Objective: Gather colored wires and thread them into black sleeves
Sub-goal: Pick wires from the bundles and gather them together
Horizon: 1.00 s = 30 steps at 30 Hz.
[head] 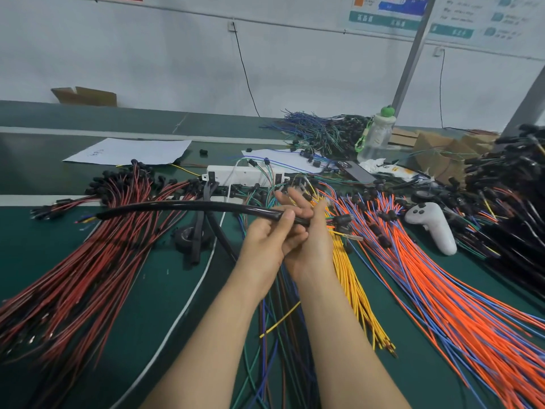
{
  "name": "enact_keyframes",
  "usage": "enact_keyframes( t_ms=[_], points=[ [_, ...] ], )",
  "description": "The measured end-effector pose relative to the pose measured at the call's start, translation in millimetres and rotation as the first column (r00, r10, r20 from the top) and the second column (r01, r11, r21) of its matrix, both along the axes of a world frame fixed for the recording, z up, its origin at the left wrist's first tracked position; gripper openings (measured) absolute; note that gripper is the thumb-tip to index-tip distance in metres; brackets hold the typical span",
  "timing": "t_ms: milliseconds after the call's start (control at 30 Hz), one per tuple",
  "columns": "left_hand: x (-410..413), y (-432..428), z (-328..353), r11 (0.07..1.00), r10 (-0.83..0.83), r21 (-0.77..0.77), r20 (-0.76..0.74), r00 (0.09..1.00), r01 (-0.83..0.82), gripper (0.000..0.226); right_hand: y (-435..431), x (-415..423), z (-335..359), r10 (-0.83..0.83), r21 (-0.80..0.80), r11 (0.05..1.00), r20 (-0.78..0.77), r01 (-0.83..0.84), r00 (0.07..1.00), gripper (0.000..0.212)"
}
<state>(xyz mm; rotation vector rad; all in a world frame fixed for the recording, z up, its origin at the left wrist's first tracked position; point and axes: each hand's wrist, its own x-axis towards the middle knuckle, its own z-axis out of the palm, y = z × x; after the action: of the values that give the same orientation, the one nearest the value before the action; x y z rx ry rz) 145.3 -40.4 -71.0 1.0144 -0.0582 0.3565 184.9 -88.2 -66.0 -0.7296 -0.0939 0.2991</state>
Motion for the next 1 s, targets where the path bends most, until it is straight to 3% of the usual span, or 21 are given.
enact_keyframes(
  t_ms=[133,200,333,600,667,700,767,800,867,933,1000],
  points=[
    [-1.1,14.5,11.2,0.972,0.077,-0.227,0.072,0.994,-0.059,0.021,0.3,-5.0,6.6,0.087,0.040,0.995,-0.010,-0.087,0.996,0.049],
    [-2.6,23.5,13.6,0.966,0.113,-0.242,0.097,0.989,-0.086,0.021,-3.3,-3.9,6.4,0.051,0.117,0.992,-0.036,-0.046,0.998,0.049],
    [-0.8,18.2,6.6,0.985,0.103,-0.141,0.049,0.993,-0.095,0.022,-9.4,1.2,4.8,-0.018,0.245,0.968,-0.162,0.058,0.987,0.037],
    [6.0,3.4,-2.4,0.984,0.171,0.045,-0.034,0.985,-0.170,0.030,5.4,-4.1,2.6,0.012,0.124,0.992,-0.110,0.001,0.994,0.059],
    [0.4,9.2,6.7,0.957,0.221,0.228,-0.163,0.962,-0.181,0.031,2.3,-3.0,3.8,0.046,0.067,0.997,-0.098,-0.040,0.994,0.065],
    [-5.1,15.3,12.9,0.902,0.237,0.414,-0.236,0.942,-0.124,0.033,-1.5,-0.5,4.6,0.039,0.055,0.998,-0.098,-0.034,0.994,0.067],
    [-19.0,29.4,30.0,0.620,0.250,0.776,-0.336,0.908,0.116,0.036,-14.2,7.2,8.0,-0.011,0.141,0.990,-0.121,0.028,0.993,0.067],
    [-25.6,37.1,40.2,0.438,0.285,0.885,-0.305,0.909,0.160,0.037,-20.7,10.7,11.6,-0.029,0.217,0.974,-0.145,0.061,0.989,0.066],
    [-32.9,49.0,65.8,0.139,0.390,0.989,-0.019,0.920,-0.039,0.034,-32.5,16.3,22.6,-0.050,0.323,0.940,-0.189,0.110,0.981,0.064],
    [-30.4,51.3,89.1,0.000,0.349,0.985,0.164,0.923,-0.175,0.024,-41.3,19.3,38.6,-0.068,0.370,0.921,-0.166,0.126,0.984,0.066],
    [-19.6,40.8,102.8,-0.046,0.237,0.998,0.050,0.970,-0.040,0.028,-49.7,21.5,57.4,-0.086,0.397,0.909,-0.118,0.127,0.989,0.065]
  ],
)
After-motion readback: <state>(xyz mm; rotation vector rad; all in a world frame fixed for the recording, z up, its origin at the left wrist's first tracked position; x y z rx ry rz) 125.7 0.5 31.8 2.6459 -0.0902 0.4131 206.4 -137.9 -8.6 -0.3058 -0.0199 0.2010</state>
